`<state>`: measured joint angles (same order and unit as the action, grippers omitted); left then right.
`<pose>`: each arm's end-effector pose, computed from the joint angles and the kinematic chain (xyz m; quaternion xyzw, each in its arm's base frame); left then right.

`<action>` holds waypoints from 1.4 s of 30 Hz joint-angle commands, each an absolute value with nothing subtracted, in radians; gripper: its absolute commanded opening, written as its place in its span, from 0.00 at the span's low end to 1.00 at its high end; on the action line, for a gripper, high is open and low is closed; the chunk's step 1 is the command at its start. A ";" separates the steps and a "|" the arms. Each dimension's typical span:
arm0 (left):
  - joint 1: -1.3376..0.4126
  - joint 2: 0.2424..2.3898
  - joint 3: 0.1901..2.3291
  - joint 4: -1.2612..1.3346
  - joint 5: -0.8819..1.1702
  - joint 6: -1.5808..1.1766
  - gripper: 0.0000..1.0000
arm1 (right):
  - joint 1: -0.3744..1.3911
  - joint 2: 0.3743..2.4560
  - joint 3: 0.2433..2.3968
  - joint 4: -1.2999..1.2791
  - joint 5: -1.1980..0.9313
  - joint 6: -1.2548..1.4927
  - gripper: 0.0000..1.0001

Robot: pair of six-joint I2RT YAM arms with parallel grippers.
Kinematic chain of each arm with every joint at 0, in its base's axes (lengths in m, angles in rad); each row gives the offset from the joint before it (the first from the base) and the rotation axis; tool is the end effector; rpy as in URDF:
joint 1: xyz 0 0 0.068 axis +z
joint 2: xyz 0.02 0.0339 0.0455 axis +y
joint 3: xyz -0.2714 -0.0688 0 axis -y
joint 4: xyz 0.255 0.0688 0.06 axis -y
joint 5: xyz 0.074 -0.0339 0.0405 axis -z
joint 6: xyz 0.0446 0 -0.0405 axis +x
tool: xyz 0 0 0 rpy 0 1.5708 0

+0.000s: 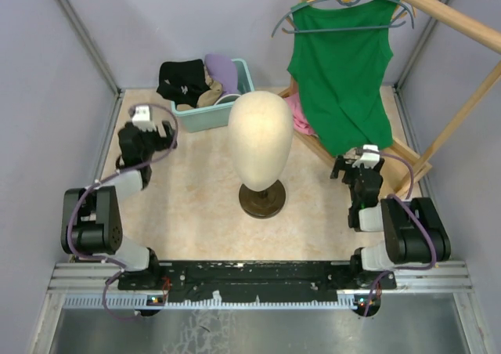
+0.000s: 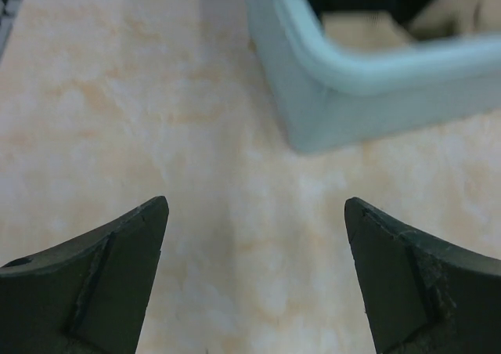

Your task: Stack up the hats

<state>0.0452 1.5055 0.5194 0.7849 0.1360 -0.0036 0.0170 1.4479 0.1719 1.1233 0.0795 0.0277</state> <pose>0.3088 0.0079 0.1812 0.0241 0.7736 -0.0395 0.6320 0.2353 0.0005 0.1383 0.0299 0.7582 -0.0156 0.6511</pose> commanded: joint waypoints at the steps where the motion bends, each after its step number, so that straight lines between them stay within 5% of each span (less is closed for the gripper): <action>1: 0.040 1.535 0.921 0.110 0.135 -0.038 0.99 | 0.021 1.300 0.215 1.048 0.176 0.046 0.99; 6: 0.042 1.572 1.107 -0.086 0.176 -0.065 0.99 | 0.021 1.097 0.378 0.532 0.177 0.131 0.99; 14: 0.043 1.747 1.378 -0.309 0.261 -0.085 0.94 | 0.021 1.030 0.607 0.134 0.162 0.222 0.89; 20: 0.040 1.817 1.509 -0.336 0.300 -0.167 0.99 | 0.023 0.962 0.590 0.082 0.111 0.287 0.81; 31: 0.036 1.889 1.569 -0.285 0.305 -0.221 0.98 | 0.027 0.897 0.580 0.015 0.109 0.281 0.82; 34: 0.035 1.926 1.596 -0.290 0.262 -0.232 0.91 | 0.030 0.885 0.586 0.007 0.112 0.287 0.82; 42: 0.021 2.016 1.745 -0.386 0.167 -0.265 0.49 | 0.040 0.891 0.612 -0.029 0.154 0.292 0.81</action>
